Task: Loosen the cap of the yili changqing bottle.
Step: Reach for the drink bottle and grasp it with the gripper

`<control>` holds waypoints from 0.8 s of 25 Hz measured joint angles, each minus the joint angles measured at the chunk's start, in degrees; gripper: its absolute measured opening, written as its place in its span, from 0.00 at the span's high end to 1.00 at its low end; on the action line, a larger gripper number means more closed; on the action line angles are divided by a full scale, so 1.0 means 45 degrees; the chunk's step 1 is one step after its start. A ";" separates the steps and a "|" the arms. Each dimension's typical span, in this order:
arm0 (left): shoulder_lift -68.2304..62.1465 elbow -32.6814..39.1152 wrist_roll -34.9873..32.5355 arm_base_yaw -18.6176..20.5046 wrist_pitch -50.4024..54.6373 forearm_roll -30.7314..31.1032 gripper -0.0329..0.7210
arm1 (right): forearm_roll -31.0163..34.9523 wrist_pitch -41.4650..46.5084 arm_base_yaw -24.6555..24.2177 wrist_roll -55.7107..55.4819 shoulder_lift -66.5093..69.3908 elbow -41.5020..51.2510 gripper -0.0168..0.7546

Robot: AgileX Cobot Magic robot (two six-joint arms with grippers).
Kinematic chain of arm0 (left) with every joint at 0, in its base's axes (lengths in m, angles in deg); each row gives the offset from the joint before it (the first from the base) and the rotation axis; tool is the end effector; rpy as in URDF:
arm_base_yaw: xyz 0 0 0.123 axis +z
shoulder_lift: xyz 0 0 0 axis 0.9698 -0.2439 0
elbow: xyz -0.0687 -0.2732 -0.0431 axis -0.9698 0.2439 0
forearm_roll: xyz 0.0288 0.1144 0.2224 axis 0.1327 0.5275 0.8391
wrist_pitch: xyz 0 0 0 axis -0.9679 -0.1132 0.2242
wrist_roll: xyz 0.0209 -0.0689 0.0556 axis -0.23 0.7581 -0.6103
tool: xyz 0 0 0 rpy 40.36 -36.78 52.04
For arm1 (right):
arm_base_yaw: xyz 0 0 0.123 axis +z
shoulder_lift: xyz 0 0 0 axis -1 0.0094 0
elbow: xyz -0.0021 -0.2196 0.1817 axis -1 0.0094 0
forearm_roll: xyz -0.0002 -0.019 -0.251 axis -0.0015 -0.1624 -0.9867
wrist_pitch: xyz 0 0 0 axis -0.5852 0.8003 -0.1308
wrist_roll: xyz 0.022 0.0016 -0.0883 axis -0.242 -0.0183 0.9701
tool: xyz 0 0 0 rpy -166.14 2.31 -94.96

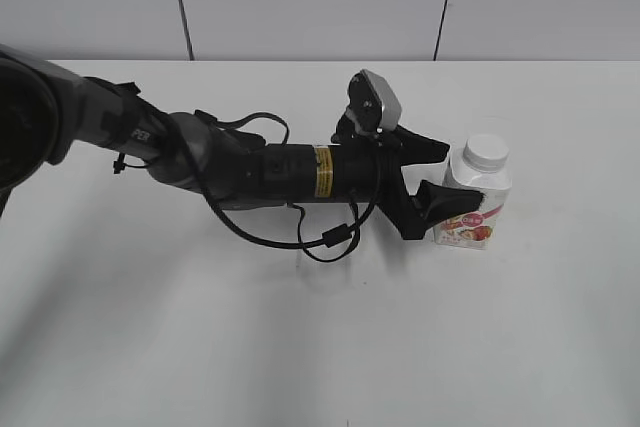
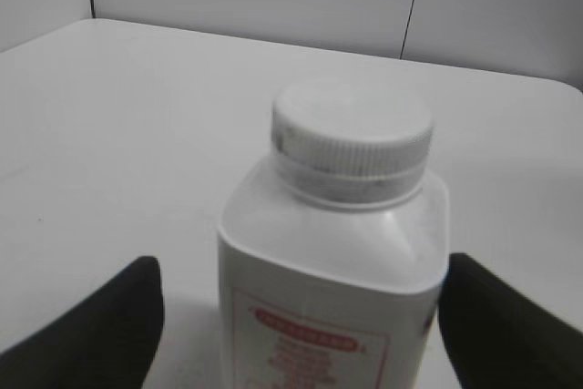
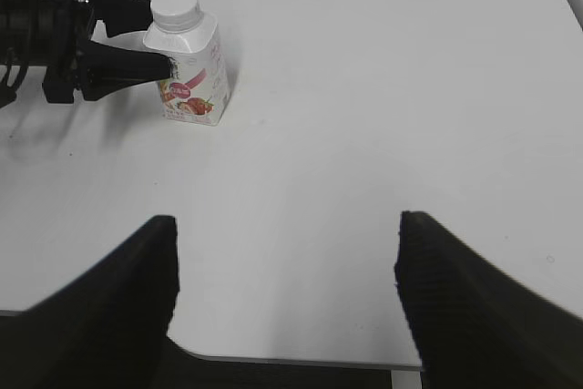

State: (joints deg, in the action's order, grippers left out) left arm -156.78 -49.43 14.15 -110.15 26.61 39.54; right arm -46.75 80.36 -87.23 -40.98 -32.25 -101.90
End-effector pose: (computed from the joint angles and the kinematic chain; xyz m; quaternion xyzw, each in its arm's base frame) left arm 0.3569 -0.3243 0.0757 0.5021 0.5934 -0.4286 0.4605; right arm -0.0098 0.0094 0.2783 -0.0715 0.8530 0.0394 0.5154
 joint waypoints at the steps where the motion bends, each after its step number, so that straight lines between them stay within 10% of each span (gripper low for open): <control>1: -0.0015 0.0000 0.0000 0.0000 -0.0110 -0.0034 0.21 | 0.0000 0.0000 0.0000 0.0000 0.0000 0.0000 0.22; 20: -0.0040 0.0000 0.0000 -0.0015 -0.0669 -0.0253 0.38 | 0.0000 0.0000 0.0000 0.0000 0.0000 0.0000 0.22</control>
State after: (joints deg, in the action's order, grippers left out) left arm -156.96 -49.43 14.15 -110.22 23.60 38.40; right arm -46.75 80.36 -87.23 -40.98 -32.25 -101.90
